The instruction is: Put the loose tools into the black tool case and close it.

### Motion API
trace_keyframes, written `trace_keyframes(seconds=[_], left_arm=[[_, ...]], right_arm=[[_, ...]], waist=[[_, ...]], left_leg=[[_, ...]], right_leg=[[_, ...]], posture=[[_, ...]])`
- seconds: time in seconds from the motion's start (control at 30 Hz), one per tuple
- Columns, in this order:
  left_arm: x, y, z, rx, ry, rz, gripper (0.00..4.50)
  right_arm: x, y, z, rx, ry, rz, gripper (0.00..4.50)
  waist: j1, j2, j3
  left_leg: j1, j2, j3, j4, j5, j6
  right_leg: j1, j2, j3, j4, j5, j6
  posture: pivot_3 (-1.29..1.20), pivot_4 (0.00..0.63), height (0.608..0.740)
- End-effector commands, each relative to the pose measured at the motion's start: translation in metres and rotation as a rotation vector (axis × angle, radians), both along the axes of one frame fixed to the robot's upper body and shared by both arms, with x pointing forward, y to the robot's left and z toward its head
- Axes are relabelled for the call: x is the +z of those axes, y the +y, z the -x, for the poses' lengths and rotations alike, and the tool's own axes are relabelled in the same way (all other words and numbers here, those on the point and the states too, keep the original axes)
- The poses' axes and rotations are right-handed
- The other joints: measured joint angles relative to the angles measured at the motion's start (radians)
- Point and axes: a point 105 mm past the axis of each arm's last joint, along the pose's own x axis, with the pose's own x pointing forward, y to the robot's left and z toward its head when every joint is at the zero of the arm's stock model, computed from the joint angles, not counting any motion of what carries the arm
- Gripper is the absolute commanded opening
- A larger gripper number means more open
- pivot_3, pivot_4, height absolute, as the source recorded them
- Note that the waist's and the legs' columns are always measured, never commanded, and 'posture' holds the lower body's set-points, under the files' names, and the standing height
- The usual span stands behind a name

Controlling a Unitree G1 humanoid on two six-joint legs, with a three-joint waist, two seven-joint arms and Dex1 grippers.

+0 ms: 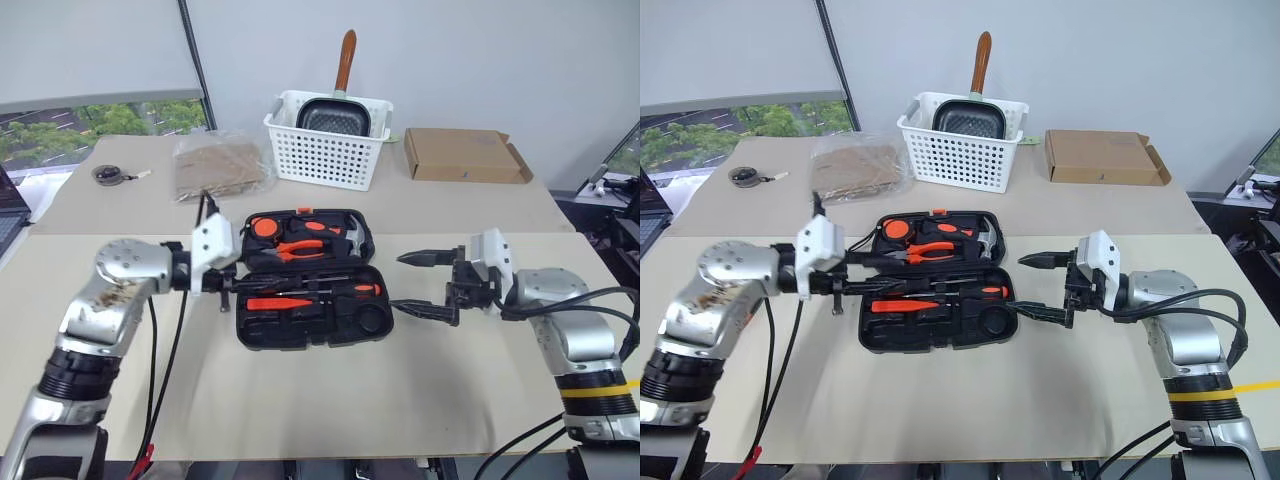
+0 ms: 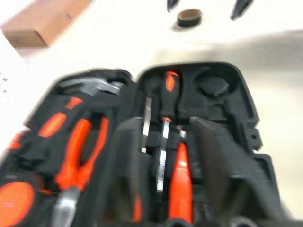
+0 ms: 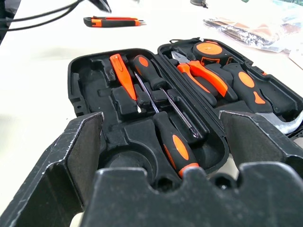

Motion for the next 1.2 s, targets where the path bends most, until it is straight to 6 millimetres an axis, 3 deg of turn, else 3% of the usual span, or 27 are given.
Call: trace_keyframes(seconds=[0.03, 0.43, 0.77, 0.9, 1.07, 1.13, 1.2], left_arm=[[-0.019, -0.004, -0.009, 0.001, -0.001, -0.014, 0.01], [-0.068, 0.003, -0.026, 0.005, 0.086, -0.134, 0.01], [-0.084, 0.006, -0.019, -0.004, 0.096, -0.141, 0.01], [-0.067, 0.008, -0.019, 0.023, 0.043, -0.072, 0.01], [-0.015, 0.015, -0.016, 0.122, -0.039, 0.124, 0.01], [0.007, 0.031, -0.017, 0.238, -0.062, 0.204, 0.01], [0.026, 0.053, -0.02, 0.399, -0.1, 0.303, 0.52]], right_arm=[[0.011, 0.004, 0.002, 0.016, -0.051, -0.007, 4.5], [0.01, 0.0, 0.005, 0.002, -0.054, -0.001, 4.5], [0.009, 0.002, 0.005, 0.013, -0.048, 0.0, 4.5], [0.017, 0.006, 0.005, 0.036, -0.049, -0.038, 4.5], [0.033, 0.015, 0.004, 0.083, -0.041, -0.126, 4.5], [0.036, 0.019, 0.004, 0.105, -0.039, -0.146, 4.5], [0.038, 0.02, 0.003, 0.12, -0.041, -0.166, 4.5]], waist=[[0.0, 0.0, 0.0], [-0.001, 0.0, 0.0], [-0.002, 0.0, 0.0], [-0.003, 0.001, 0.0], [-0.006, 0.0, 0.0], [-0.004, 0.0, 0.0], [-0.003, 0.0, 0.001]], left_leg=[[0.0, 0.0, 0.0, 0.0, 0.0, 0.0], [0.0, 0.0, 0.0, 0.0, 0.0, 0.001], [0.006, 0.0, 0.0, 0.0, 0.0, 0.0], [0.006, 0.001, -0.001, 0.0, 0.0, 0.0], [0.004, 0.001, 0.0, 0.0, 0.0, 0.001], [0.003, 0.001, -0.002, 0.0, 0.0, 0.001], [0.002, 0.001, -0.002, -0.001, 0.0, 0.001]], right_leg=[[0.0, 0.0, 0.0, 0.0, 0.0, 0.0], [0.0, -0.001, 0.0, 0.0, 0.0, 0.0], [0.005, -0.002, 0.0, 0.0, 0.0, 0.0], [0.005, -0.002, 0.0, 0.001, 0.0, 0.0], [0.003, -0.002, 0.0, 0.0, 0.0, 0.0], [0.002, -0.002, -0.001, 0.0, 0.0, 0.0], [0.002, -0.002, -0.001, -0.001, 0.0, 0.0]], posture=[[0.0, 0.15, 0.7], [0.0, 0.15, 0.7], [0.0, 0.15, 0.7], [0.0, 0.15, 0.7], [0.0, 0.15, 0.7], [0.0, 0.15, 0.7], [0.0, 0.15, 0.7]])
